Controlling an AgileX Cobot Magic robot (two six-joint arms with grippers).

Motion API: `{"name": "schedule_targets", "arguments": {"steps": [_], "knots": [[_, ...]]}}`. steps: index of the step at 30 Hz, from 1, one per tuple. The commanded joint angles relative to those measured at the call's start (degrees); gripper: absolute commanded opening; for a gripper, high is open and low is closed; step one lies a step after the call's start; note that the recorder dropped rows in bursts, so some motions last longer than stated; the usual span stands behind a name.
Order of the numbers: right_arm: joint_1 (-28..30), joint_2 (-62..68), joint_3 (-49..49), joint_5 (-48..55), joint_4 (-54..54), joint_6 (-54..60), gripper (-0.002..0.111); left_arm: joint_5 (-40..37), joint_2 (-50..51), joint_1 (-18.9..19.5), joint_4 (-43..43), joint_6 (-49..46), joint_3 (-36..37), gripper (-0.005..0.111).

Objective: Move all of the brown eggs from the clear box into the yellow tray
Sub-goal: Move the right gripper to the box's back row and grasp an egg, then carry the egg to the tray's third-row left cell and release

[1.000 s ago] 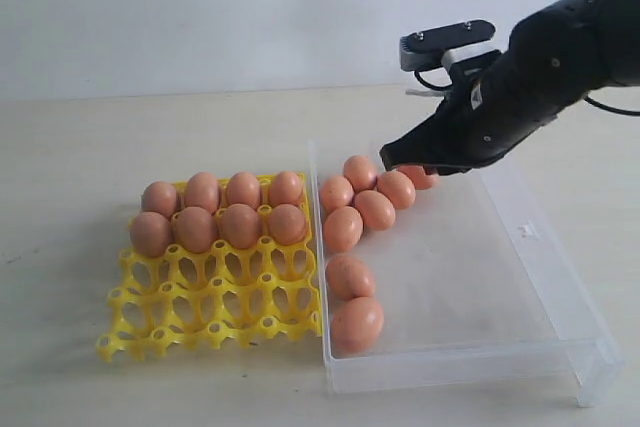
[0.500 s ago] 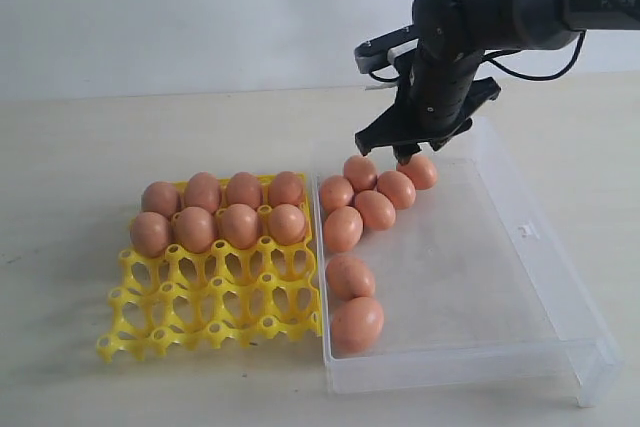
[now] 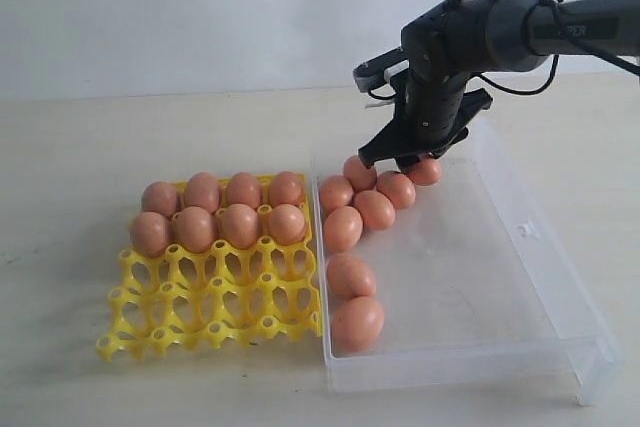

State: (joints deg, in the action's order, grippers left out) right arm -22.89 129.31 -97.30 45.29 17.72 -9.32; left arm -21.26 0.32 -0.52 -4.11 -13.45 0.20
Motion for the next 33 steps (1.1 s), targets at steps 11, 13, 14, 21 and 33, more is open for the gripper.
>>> {"name": "schedule_targets", "arguments": {"steps": [11,13,14,21,33], "knots": [[0.4,3.45,-0.43,-2.27,-1.25,6.61,0.053,0.43,-0.32,-0.08,-0.08,0.0,-0.2,0.0],[0.4,3.45,-0.43,-2.18,-1.25,6.61,0.061,0.43,-0.32,-0.08,-0.08,0.0,-0.2,0.0],[0.4,3.45,-0.43,-2.18,-1.14,6.61,0.063,0.43,-0.32,-0.08,-0.08,0.0,-0.2,0.0],[0.4,3.45,-0.43,-3.5,-0.92,6.61,0.05,0.43,-0.32,-0.08,-0.08,0.0,-0.2,0.0],[0.28,-4.82,2.41,-9.65,-4.03,8.69,0.0,0.43,-0.32,-0.08,-0.08,0.0,-0.2,0.0]]}}
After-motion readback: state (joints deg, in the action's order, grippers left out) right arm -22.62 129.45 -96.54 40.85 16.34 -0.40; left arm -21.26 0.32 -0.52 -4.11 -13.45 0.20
